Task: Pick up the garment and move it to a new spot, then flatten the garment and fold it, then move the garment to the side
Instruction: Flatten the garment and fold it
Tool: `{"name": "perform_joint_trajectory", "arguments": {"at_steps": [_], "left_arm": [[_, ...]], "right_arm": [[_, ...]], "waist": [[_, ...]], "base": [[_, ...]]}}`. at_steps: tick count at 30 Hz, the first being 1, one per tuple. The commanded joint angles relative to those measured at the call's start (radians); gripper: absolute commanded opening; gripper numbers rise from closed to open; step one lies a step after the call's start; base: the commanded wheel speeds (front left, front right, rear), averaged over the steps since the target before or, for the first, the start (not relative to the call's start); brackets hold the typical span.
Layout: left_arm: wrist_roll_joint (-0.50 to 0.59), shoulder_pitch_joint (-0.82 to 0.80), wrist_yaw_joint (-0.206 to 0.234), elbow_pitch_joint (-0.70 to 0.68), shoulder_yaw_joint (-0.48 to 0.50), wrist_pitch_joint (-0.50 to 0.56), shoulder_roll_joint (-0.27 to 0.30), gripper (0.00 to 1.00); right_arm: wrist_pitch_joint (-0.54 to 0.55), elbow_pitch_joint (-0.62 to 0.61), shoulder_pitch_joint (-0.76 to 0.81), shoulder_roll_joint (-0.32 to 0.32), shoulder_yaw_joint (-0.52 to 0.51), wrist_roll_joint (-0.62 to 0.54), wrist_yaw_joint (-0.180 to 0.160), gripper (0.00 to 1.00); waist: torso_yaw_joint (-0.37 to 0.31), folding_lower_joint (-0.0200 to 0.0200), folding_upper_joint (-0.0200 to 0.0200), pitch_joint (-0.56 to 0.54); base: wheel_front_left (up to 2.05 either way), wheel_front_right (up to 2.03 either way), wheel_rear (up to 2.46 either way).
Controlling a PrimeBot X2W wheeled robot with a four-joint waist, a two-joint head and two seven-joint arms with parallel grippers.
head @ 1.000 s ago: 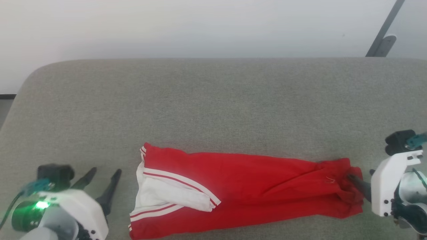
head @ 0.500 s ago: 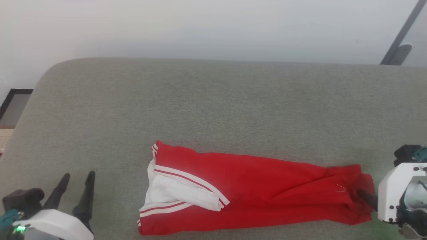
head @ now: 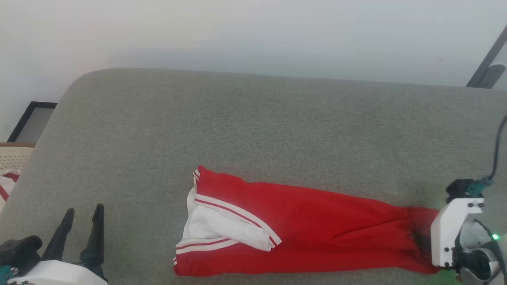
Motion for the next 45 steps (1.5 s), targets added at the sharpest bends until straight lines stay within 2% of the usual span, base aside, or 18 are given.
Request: {"name": "perform_joint_trajectory", "arguments": {"at_steps": [1,8,19,27,36,40,45], "left_arm": [[0.012,0.007,-0.010,0.003,0.012,-0.003,-0.009,1.00],[0.047,0.010,-0.058,0.021,0.055,-0.003,-0.052,1.00],[0.085,-0.005,-0.089,0.027,0.085,-0.003,-0.079,1.00],[0.098,-0.029,-0.104,0.032,0.087,-0.003,-0.088,1.00],[0.098,-0.048,-0.114,0.044,0.080,-0.003,-0.089,1.00],[0.097,-0.048,-0.118,0.048,0.080,-0.004,-0.091,1.00],[0.095,-0.039,-0.119,0.051,0.078,-0.004,-0.092,1.00]], "right_arm": [[-0.007,0.018,0.001,0.001,0.025,0.008,0.000,0.00],[-0.079,0.081,-0.039,-0.017,0.061,0.067,-0.001,0.00],[-0.158,0.134,-0.090,-0.126,0.056,0.092,-0.001,0.00],[-0.241,0.229,-0.142,-0.212,0.015,0.037,-0.001,0.00],[-0.281,0.324,-0.197,-0.237,0.000,-0.003,-0.001,0.00],[-0.284,0.284,-0.186,-0.214,0.022,0.051,-0.001,0.00],[-0.250,0.147,-0.128,-0.210,0.071,0.164,-0.001,0.00]], "waist": [[0.002,0.0000,0.0000,0.000],[0.005,0.0000,0.0000,0.003],[-0.031,0.0000,0.0000,0.019],[-0.073,0.0000,0.0000,0.030],[-0.101,0.0000,0.0000,0.035],[-0.105,0.0000,0.0000,0.029],[-0.101,0.0000,0.0000,0.017]], "base": [[0.00,0.00,0.00],[0.00,0.00,0.00],[0.00,0.00,0.00],[0.00,0.00,0.00],[0.00,0.00,0.00],[0.00,0.00,0.00],[0.00,0.00,0.00]]}}
